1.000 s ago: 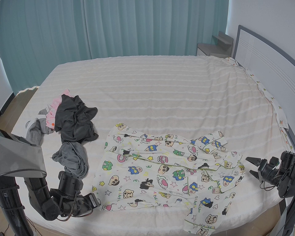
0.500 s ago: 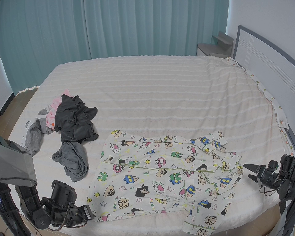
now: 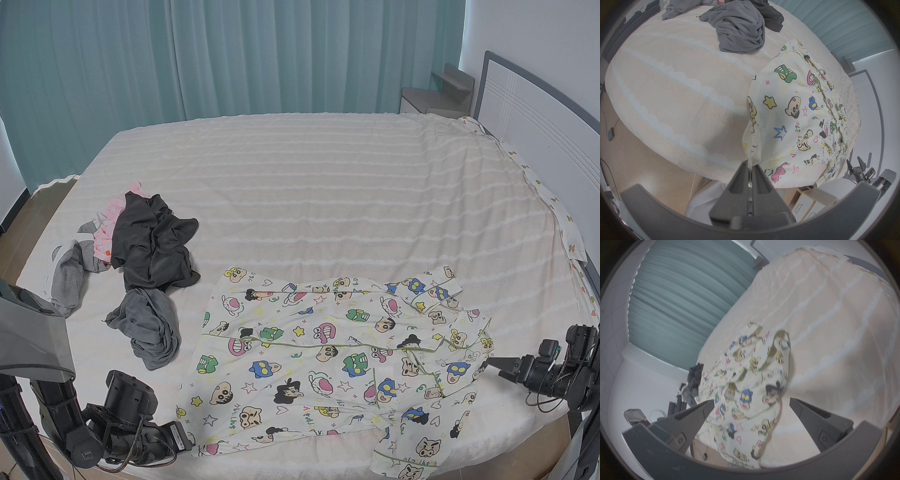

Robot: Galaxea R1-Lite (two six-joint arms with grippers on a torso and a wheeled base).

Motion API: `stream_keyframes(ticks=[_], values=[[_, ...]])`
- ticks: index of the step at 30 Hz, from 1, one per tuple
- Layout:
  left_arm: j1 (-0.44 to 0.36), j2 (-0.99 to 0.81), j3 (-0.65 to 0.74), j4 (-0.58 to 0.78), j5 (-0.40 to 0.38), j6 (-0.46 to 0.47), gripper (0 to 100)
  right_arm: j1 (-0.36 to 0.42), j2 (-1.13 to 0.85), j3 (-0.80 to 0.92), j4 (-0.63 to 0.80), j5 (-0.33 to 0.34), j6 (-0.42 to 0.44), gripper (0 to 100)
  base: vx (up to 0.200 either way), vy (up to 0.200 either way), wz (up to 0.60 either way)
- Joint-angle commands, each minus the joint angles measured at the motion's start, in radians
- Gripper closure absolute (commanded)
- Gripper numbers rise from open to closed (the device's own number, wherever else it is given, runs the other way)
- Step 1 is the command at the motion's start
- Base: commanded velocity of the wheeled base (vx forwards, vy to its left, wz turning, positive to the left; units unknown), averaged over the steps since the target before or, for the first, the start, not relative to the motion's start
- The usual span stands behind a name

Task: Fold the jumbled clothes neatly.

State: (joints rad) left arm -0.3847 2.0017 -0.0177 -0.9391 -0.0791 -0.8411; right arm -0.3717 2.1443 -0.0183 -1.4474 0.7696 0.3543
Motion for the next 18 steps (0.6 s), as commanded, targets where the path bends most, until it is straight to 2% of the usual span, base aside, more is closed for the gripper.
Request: stream_keyframes(ticks=[1,3,4,6,10,17,18], values=[[0.000,-0.009,0.010,-0.004,-0.008,-0.012,100,0.040,-0.024,0.018,0.147,0.000,-0.127,0,0.000,0.000,0.00],[0.000,-0.009,0.010,-0.004,-0.010,-0.021,100,0.046,-0.047,0.018,0.213,0.000,-0.169,0,0.000,0.000,0.00],[0.000,-0.011,0.010,-0.004,-0.011,-0.035,100,0.070,-0.072,0.018,0.288,0.002,-0.219,0,0.000,0.000,0.00],[-0.003,-0.011,0.010,-0.004,-0.013,-0.041,100,0.103,-0.081,0.018,0.320,-0.003,-0.253,0,0.000,0.000,0.00],[-0.017,-0.020,0.008,-0.006,-0.011,-0.043,100,0.158,-0.066,0.018,0.331,-0.027,-0.259,0,0.000,0.000,0.00],[-0.017,-0.024,0.002,-0.009,-0.010,-0.061,100,0.163,-0.073,0.018,0.412,-0.032,-0.296,0,0.000,0.000,0.00],[-0.016,-0.024,0.002,-0.009,-0.011,-0.061,100,0.163,-0.073,0.018,0.414,-0.032,-0.299,0,-0.200,0.000,0.00]])
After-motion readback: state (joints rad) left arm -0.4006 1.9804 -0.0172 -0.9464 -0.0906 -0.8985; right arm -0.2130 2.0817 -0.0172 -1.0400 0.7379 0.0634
